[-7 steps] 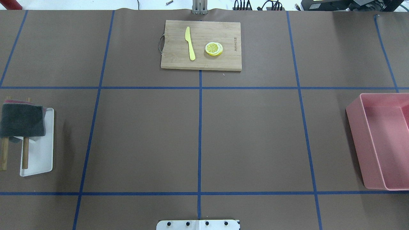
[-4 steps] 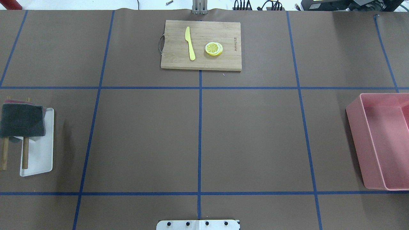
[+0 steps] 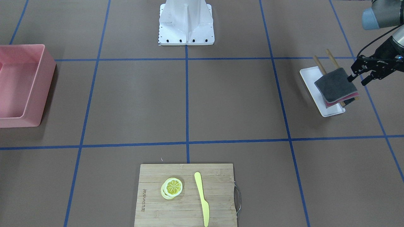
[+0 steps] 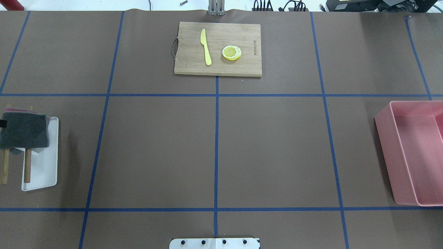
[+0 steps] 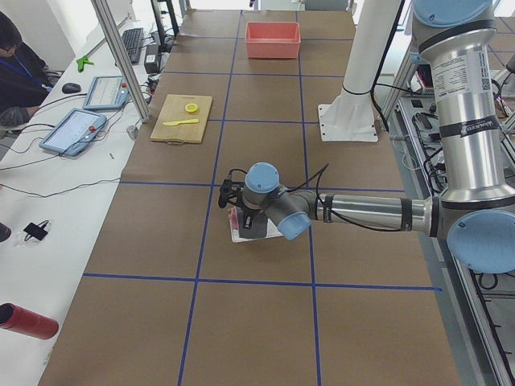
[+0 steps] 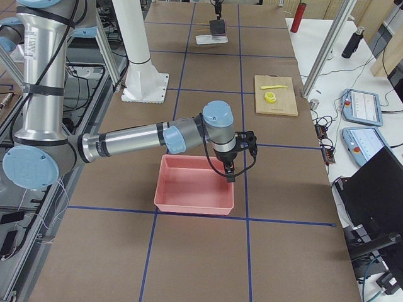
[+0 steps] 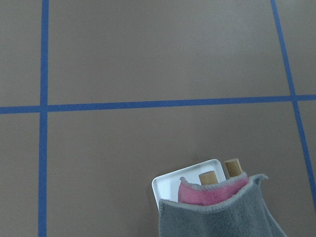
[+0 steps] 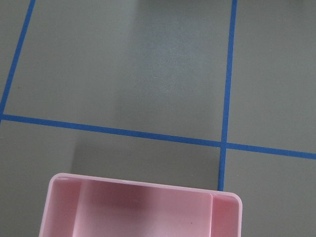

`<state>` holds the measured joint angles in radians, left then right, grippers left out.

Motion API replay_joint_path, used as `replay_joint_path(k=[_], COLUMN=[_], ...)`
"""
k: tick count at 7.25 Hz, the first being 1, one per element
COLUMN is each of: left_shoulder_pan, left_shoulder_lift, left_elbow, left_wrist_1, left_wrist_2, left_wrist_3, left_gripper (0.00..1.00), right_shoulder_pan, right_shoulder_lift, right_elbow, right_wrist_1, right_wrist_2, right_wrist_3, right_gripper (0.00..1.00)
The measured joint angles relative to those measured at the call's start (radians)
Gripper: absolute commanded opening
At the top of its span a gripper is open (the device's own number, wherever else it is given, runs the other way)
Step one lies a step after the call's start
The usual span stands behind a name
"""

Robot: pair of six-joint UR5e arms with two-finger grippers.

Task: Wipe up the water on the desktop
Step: 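Lower the left gripper onto the gray cloth on the white tray and grasp it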

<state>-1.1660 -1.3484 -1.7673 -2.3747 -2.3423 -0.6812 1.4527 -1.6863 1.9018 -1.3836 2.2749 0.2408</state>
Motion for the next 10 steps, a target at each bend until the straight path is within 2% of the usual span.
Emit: replay_joint_path(k=[5, 7, 8, 10], left_shoulder_pan=[0.016, 0.018, 0.018, 0.018], left_shoulder_lift=[-0.001, -0.002, -0.002, -0.001], left_elbow=[0.003, 0.005, 0.006, 0.005], left_wrist_1=[-0.008, -0.014, -0.017, -0.020], left_wrist_2=[0.000, -0.001, -0.001, -0.003], left_wrist_3=[0.001, 0.001, 0.001, 0.000], left_gripper=[0.34, 0.34, 0.30, 0.00], right_shoulder_pan=[0.000, 0.000, -0.001, -0.001], right_shoulder_lift=[-0.002, -0.006, -0.007, -0.007], right_elbow=[-0.005, -0.006, -0.006, -0.006], right_wrist_1=[0.000, 0.000, 0.000, 0.000], right_wrist_2=[0.000, 0.000, 0.000, 0.000], right_wrist_3=[0.000, 0.000, 0.000, 0.000], right_gripper=[1.00, 1.00, 1.00, 1.00])
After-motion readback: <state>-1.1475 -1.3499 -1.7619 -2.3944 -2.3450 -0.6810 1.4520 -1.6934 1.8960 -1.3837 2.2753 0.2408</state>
